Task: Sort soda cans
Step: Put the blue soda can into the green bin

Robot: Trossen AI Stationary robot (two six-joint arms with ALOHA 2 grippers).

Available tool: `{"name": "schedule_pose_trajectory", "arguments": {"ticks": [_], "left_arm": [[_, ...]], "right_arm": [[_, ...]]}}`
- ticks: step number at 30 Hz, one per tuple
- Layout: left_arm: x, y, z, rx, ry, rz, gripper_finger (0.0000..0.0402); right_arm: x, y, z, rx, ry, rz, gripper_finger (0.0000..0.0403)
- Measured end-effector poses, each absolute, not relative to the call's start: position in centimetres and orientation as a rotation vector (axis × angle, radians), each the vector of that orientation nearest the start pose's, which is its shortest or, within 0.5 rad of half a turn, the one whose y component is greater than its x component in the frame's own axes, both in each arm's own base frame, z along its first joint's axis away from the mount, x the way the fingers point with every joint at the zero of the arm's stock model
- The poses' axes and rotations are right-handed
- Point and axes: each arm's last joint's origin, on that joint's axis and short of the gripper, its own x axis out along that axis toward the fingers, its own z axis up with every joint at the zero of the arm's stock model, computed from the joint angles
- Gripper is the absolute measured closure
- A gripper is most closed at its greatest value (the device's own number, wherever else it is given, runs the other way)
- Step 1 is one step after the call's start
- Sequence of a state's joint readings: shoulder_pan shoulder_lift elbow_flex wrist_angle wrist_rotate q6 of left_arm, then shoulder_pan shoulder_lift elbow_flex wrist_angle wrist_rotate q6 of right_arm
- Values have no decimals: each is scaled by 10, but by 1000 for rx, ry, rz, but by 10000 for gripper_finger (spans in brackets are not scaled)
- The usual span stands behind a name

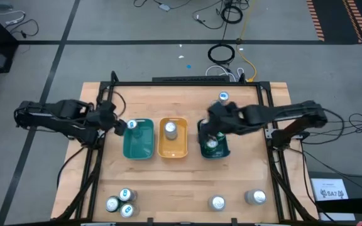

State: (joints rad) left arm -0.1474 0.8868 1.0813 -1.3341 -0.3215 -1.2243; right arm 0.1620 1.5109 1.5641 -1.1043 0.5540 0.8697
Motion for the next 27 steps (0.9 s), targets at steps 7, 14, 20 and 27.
{"name": "schedule_pose_trajectory", "arguments": {"ticks": [7,14,20,27], "left_arm": [[173,-56,307,-930,851,766,75],[202,-107,303,-1070,852,759,75],[212,-152,297,-1125,906,770,75],[214,-182,287,-1102,1082,762,75]], "right_arm": [[210,68,356,440,865,-743,88],[139,95,327,613,824,-662,100],[111,115,296,690,841,-586,101],[97,141,283,718,863,-497,101]]}}
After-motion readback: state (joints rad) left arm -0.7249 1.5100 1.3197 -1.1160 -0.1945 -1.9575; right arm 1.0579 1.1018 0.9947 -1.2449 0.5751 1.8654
